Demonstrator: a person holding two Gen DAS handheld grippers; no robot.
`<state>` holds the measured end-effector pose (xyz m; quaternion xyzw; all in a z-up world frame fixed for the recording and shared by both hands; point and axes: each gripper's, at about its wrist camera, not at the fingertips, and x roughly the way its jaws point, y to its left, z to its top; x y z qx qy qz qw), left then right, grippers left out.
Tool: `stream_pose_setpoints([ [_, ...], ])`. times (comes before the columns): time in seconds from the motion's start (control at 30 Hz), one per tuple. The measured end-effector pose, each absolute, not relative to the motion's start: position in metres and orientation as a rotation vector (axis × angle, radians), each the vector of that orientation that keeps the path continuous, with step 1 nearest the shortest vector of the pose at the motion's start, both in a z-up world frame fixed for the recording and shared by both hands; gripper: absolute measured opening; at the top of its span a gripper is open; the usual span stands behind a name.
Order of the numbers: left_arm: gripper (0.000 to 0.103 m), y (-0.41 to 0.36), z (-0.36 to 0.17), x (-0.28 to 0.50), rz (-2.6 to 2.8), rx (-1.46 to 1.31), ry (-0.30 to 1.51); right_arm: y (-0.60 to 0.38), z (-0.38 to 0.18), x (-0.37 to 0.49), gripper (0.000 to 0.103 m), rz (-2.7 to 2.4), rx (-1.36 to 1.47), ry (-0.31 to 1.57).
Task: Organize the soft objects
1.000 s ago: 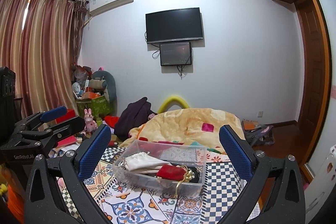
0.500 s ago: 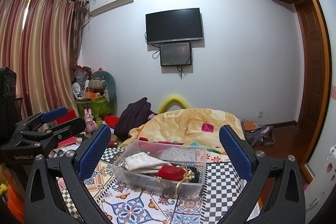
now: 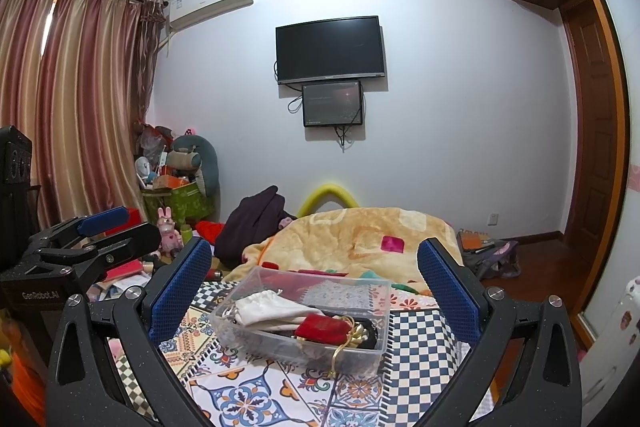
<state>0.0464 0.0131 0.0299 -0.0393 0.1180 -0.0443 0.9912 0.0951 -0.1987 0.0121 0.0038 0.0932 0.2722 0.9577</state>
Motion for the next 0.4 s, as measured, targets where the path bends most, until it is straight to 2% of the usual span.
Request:
stream_pose_setpoints([
  [0.4, 0.103, 0.0119, 0.0297, 0.0459, -0.085, -0.069, 0.239, -0.1989, 0.0114, 0.0979, 0.103, 0.551, 0.007, 0.192],
])
